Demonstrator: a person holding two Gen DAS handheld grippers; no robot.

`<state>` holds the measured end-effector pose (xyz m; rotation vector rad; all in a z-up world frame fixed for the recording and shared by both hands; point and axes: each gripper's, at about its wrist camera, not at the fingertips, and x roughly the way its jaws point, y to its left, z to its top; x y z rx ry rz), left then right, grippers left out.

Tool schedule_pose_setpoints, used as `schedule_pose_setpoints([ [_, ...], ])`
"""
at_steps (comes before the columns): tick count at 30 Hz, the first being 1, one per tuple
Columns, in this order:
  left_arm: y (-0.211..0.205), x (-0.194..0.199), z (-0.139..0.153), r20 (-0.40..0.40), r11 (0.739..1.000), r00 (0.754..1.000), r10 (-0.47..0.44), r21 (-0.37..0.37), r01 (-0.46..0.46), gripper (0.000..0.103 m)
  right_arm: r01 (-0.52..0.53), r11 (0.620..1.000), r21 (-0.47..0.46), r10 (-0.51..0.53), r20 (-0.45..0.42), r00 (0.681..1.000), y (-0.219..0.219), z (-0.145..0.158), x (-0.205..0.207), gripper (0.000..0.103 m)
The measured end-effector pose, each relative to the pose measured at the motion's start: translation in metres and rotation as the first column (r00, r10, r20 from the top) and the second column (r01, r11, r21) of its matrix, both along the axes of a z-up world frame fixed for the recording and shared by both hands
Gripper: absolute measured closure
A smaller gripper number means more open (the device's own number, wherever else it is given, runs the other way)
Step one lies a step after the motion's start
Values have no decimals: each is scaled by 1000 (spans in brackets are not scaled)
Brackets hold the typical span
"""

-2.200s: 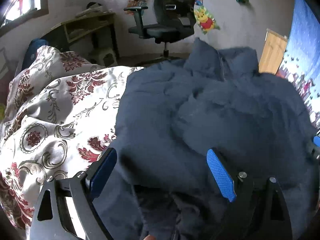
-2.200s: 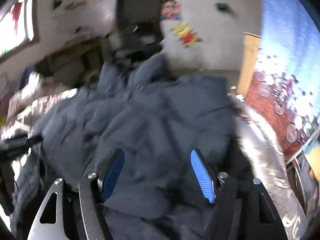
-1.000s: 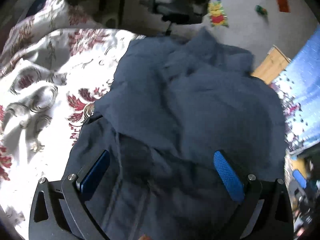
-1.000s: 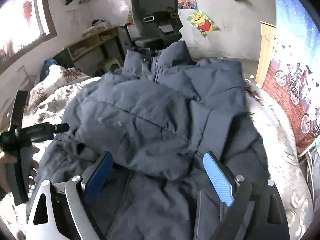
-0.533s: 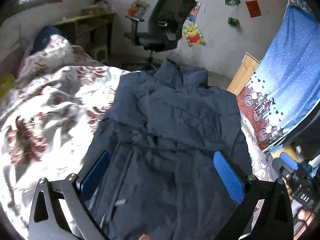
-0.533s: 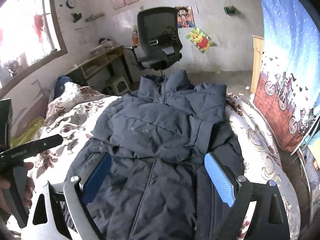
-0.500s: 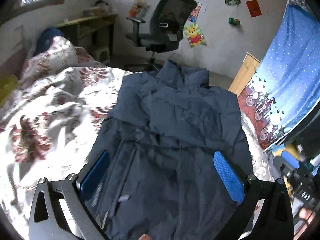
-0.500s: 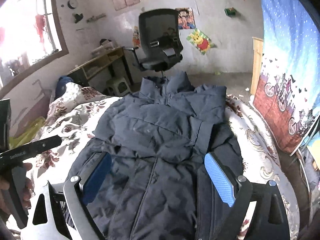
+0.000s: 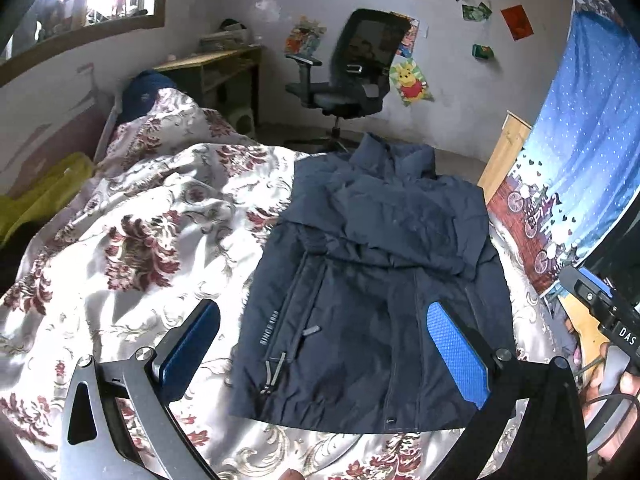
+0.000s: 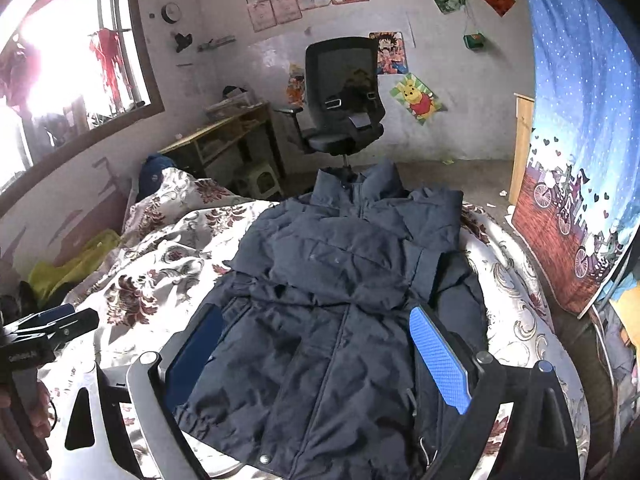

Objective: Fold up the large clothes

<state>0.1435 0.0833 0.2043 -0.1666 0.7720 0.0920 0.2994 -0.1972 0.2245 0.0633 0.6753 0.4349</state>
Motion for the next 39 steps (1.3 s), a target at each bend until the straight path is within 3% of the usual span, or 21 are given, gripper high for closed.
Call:
schedule_pose_setpoints([
  [4, 10, 1, 13, 25, 1000, 1000, 8, 7, -8, 1, 17, 1000, 8, -17, 2, 1000, -1, 8, 2, 8],
  [9, 19, 29, 16, 28, 1000, 1000, -13, 27, 12, 1, 49, 999, -8, -49, -1, 999, -1, 9, 22, 7],
  [16, 28, 112, 11, 57, 998, 998, -39, 47, 36, 1, 85, 996, 16, -85, 1, 996, -11, 5, 84, 7],
  [21, 27, 195, -1, 110, 997, 991, -75, 18, 73, 1, 117, 992, 53, -117, -5, 993, -25, -16, 162, 7],
  [29, 31, 369, -48, 119, 987, 983, -137, -67, 145, 1, 179, 978, 103, -170, -93, 981, -29, -71, 321, 7],
  [31, 35, 408, -58, 119, 987, 985, -124, -87, 135, 2, 192, 976, 101, -183, -95, 979, -27, -79, 352, 10],
  [34, 44, 459, -74, 108, 983, 990, -93, -147, 109, 2, 216, 965, 149, -195, -140, 971, -26, -96, 405, 23],
  [39, 48, 522, -99, 38, 971, 998, -54, -231, 61, 2, 216, 955, 202, -177, -196, 965, -17, -119, 484, 23],
])
